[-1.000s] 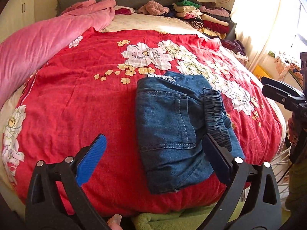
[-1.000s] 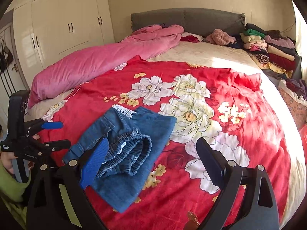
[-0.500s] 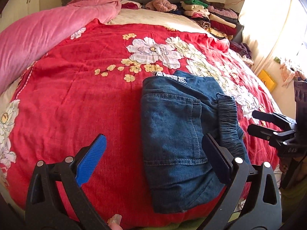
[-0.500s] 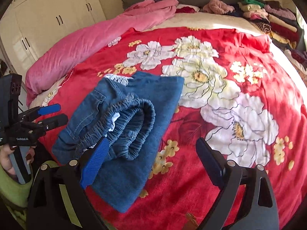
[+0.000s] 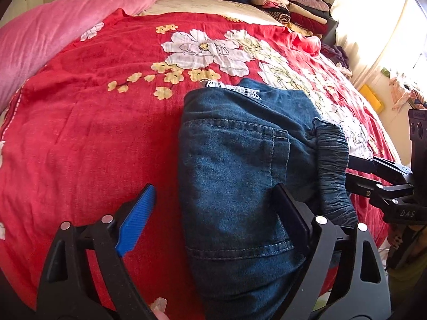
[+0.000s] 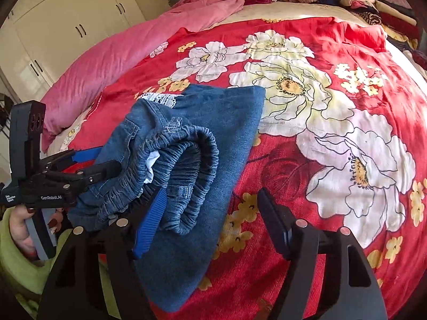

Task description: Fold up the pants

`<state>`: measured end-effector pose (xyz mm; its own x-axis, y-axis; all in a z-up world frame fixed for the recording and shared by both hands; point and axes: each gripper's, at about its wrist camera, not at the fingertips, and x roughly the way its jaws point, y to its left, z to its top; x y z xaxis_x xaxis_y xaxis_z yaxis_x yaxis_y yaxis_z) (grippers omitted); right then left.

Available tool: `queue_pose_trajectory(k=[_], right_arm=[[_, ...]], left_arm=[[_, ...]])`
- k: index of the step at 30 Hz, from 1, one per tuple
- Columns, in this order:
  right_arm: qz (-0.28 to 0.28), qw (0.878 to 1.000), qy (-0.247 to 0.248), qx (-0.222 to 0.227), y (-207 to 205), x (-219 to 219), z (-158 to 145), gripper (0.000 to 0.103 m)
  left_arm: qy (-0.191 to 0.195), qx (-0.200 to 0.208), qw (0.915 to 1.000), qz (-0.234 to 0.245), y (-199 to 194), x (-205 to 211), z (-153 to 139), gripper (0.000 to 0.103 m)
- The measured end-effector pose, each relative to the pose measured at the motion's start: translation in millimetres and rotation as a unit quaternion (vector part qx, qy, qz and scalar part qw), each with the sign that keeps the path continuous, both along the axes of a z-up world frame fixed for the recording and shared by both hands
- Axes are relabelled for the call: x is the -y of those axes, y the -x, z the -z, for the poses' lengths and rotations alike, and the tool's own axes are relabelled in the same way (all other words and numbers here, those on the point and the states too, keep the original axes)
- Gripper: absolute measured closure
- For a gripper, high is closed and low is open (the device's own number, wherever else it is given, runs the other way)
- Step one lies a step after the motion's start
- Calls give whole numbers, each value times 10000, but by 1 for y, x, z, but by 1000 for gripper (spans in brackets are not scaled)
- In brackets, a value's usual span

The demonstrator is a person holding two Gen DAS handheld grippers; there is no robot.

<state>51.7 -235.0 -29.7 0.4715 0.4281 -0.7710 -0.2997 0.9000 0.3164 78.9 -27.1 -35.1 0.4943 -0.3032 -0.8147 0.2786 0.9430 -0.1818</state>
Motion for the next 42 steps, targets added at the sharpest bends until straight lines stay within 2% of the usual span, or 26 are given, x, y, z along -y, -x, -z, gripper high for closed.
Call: queue_pose_trajectory(k=[2, 9, 12, 15, 17, 19, 22, 26, 31, 42], right_arm=[[-16, 10000, -34, -37, -3, -1, 2, 43], [-127, 9999, -79, -66, -13, -8, 7, 44], [-228, 9996, -149, -64, -16, -12, 9, 48], [-421, 9990, -154, 42, -14, -17, 9, 59], [-492, 9986, -73, 200, -11, -21, 4, 70], [-534, 9978, -11, 385, -6, -23, -4, 76], [-604, 9962, 74, 615, -2, -28, -16, 81], [-709, 9937, 90, 864, -2, -32, -33, 82], [-717, 9916, 108, 1071, -16, -32, -49, 82], [-661, 9899, 139, 1244, -59, -35, -61, 82]], left_arm=[[20, -24, 10000, 25, -2, 1, 1, 25], [359, -138, 9992, 132, -12, 4, 5, 46], [354, -144, 9992, 151, -13, 6, 4, 52], [360, -97, 9992, 157, -11, 9, 3, 60], [429, -37, 9990, 137, -10, 8, 0, 65], [477, 41, 9988, 125, -8, 7, -4, 75], [509, 115, 9986, 116, -7, 7, -11, 81], [643, 219, 9977, 75, -8, 8, -23, 85], [635, 357, 9973, 17, -17, 11, -35, 85], [537, 635, 9965, -80, -54, 14, -59, 85]])
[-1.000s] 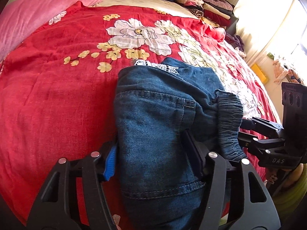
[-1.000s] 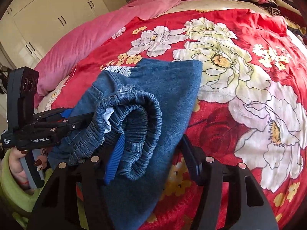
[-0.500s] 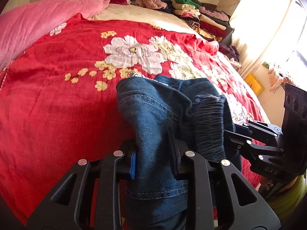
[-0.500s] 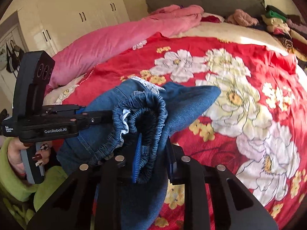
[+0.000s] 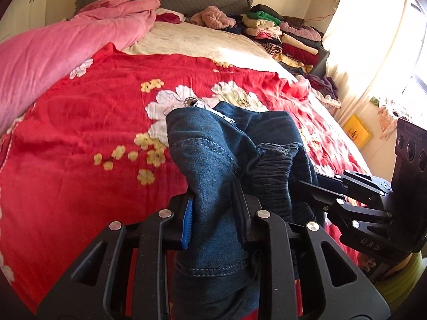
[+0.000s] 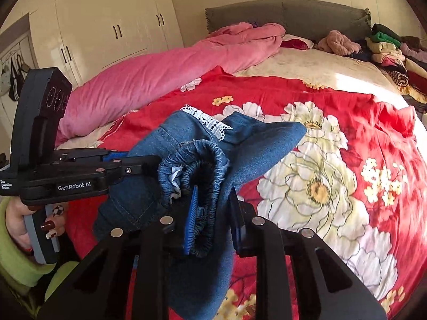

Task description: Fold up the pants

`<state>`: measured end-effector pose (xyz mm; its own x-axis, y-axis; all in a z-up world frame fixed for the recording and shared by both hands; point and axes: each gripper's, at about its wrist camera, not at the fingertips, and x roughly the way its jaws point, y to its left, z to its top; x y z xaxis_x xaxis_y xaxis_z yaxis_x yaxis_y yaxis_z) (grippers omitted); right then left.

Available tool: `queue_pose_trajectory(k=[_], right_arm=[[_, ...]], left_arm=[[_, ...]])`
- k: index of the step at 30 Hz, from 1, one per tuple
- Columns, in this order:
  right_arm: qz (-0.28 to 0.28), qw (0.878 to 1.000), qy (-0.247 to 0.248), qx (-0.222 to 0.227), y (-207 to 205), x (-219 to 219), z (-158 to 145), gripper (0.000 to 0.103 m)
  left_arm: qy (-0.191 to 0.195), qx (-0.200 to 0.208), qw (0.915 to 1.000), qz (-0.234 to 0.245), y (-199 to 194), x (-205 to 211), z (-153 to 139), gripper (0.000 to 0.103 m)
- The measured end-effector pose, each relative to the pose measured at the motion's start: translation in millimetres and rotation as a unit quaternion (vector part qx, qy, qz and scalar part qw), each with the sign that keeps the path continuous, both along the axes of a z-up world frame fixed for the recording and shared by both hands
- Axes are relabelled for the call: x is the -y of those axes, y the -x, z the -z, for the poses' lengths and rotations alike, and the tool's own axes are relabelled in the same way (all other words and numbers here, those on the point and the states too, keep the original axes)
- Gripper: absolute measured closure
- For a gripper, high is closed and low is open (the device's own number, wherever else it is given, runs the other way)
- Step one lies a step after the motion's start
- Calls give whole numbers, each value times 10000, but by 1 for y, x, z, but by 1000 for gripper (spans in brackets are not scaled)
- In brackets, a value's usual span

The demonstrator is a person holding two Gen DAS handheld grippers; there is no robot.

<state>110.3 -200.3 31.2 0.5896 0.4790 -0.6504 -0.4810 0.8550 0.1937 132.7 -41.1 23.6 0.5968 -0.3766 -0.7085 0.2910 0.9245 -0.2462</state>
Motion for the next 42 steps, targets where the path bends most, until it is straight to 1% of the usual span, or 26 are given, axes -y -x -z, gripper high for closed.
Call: queue_pose_trajectory(k=[5, 11, 15, 21, 27, 32, 34, 39, 42], right_arm=[[48, 10000, -76, -23, -15, 0, -1, 82], [56, 10000, -66, -48, -27, -3, 0, 82], [90, 9999, -82, -99, -33, -3, 4, 82], [265, 9993, -96, -247, -34, 6, 15, 82], [549, 9977, 19, -393, -29, 23, 28, 79], [683, 9964, 24, -509, -27, 33, 35, 67], [700, 9962, 19, -512, -26, 33, 35, 62], [647, 9965, 59, -531, -27, 26, 38, 57], [610, 9960, 238, -607, -28, 18, 44, 56]], left_arm=[[28, 23, 10000, -48, -12, 0, -1, 85], [-85, 107, 9999, -66, -23, 4, -1, 85], [-162, 94, 9998, -89, -28, 4, 4, 85], [-267, 49, 9995, -145, -30, 3, 12, 85], [-237, -65, 9994, -255, -30, -5, 22, 84], [-232, -200, 9991, -297, -30, -8, 31, 78], [-247, -240, 9990, -296, -30, -9, 34, 74], [-287, -320, 9986, -316, -30, -11, 40, 71], [-323, -356, 9983, -318, -30, -12, 44, 69]])
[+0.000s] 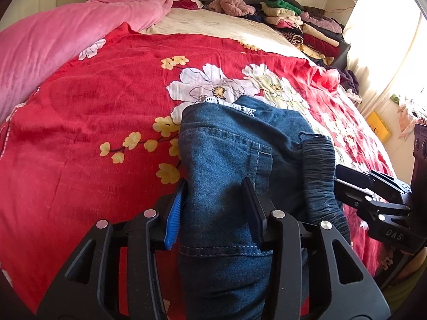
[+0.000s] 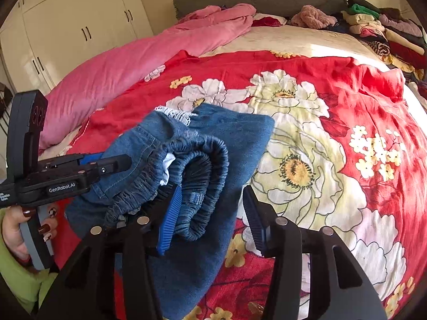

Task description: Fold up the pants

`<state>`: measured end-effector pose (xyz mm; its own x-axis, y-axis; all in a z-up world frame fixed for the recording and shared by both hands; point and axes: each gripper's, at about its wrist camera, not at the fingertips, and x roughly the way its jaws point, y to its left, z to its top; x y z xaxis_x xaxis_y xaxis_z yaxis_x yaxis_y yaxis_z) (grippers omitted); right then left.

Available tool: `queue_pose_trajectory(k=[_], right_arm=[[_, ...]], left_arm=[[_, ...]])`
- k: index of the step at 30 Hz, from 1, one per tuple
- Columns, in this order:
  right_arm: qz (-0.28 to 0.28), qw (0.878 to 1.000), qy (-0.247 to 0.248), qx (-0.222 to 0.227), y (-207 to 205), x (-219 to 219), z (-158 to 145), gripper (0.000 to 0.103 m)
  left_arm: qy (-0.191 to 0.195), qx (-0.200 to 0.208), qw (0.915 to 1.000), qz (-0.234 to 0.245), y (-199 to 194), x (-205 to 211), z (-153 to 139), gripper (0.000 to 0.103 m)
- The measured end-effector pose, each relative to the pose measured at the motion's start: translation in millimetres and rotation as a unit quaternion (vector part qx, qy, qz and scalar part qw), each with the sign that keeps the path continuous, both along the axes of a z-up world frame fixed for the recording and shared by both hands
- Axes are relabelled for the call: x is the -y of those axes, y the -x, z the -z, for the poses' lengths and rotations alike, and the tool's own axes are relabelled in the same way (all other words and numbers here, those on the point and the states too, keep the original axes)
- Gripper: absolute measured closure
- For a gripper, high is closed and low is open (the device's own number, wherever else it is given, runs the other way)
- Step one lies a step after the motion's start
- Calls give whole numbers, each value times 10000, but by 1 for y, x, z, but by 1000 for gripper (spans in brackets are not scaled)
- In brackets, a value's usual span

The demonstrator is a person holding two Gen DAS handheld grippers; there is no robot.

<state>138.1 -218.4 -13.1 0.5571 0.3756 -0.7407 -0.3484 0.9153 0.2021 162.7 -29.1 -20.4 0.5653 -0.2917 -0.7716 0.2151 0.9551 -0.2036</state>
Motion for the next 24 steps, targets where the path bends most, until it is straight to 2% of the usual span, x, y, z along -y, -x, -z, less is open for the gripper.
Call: queue_pose_trajectory(k=[2, 7, 16, 20, 24], right_arm=[[24, 9998, 162, -72, -1, -4, 6, 56], [142, 9995, 135, -241, -2, -1, 17, 54], [199, 9993, 157, -280, 0, -1, 17, 53], [288, 9991, 133, -283, 1, 2, 15, 45], [336, 9990, 87, -283, 2, 6, 13, 42]], left_arm=[[-33, -24, 10000, 8, 1, 0, 3, 68], [-87, -86, 9999, 5, 2, -2, 10, 63], [-143, -82, 9999, 12, 5, -4, 15, 61], [-133, -82, 9999, 17, 5, -4, 14, 61], [-77, -71, 9999, 26, 8, -5, 12, 60]])
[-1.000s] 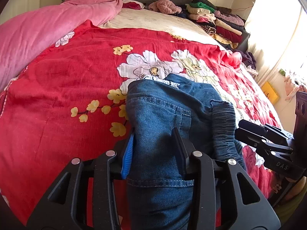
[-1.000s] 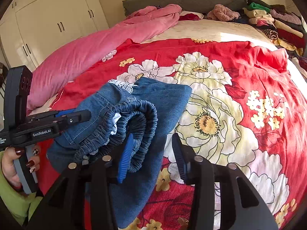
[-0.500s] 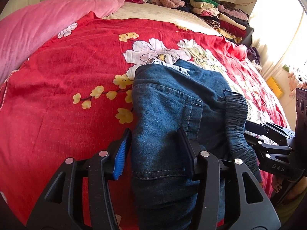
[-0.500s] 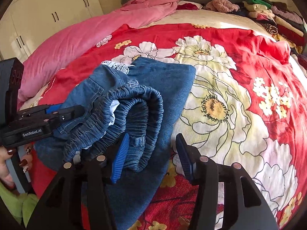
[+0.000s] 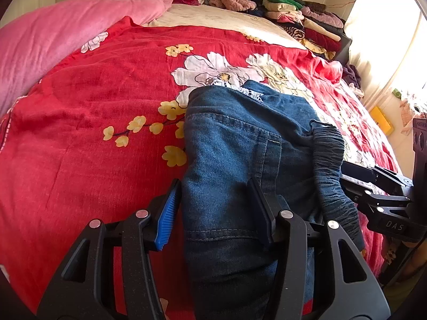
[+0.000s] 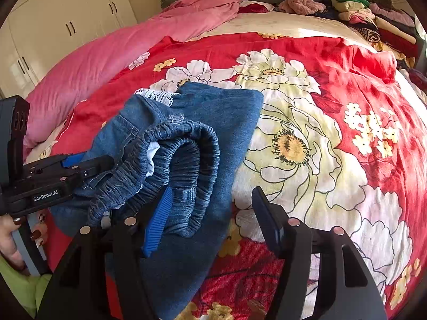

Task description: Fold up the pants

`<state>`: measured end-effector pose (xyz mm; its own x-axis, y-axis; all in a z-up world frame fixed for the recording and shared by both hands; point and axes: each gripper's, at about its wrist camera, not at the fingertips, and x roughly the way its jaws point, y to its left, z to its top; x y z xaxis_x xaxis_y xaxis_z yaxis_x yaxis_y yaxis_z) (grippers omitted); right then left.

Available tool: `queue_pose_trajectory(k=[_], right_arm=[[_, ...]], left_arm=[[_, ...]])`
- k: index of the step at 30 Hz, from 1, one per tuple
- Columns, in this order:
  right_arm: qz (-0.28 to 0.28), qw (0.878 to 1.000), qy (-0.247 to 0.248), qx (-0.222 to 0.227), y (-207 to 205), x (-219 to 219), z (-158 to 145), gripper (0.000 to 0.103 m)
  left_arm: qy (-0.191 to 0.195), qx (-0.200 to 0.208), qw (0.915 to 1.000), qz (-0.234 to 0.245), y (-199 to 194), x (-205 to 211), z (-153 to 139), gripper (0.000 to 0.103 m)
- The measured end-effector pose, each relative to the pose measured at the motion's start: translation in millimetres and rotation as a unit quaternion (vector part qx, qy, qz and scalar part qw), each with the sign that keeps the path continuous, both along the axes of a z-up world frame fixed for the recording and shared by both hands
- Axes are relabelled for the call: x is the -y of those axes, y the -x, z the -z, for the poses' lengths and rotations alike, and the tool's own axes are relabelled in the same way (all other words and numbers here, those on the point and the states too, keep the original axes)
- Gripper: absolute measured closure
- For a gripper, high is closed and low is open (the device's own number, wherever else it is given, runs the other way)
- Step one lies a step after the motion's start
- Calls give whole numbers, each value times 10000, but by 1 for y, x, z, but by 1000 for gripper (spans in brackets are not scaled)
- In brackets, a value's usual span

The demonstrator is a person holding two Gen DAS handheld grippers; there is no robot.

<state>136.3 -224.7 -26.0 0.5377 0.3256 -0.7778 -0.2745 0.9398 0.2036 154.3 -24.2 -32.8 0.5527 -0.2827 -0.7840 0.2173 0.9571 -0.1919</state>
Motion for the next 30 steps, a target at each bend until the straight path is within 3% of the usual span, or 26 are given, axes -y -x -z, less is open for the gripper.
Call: queue_pose_trajectory(k=[4, 11, 20, 25, 28, 30], right_arm=[[24, 10000, 13, 5, 1, 0, -2, 42], [104, 9999, -15, 47, 5, 4, -6, 28], [242, 9997, -36, 90, 9, 10, -12, 27], [279, 9994, -40, 210, 15, 13, -19, 27], [362, 9988, -34, 334, 20, 16, -24, 4], [370, 9985, -61, 406, 23, 17, -28, 5]], left_arm=[[28, 6, 10000, 6, 1, -1, -2, 58], [85, 10, 10000, 2, 3, -5, -6, 52], [154, 13, 9999, -7, 5, -7, -11, 33], [163, 100, 9998, -14, 11, -9, -18, 16], [188, 167, 9997, -41, 15, -11, -23, 10], [204, 219, 9995, -48, 19, -12, -27, 10]])
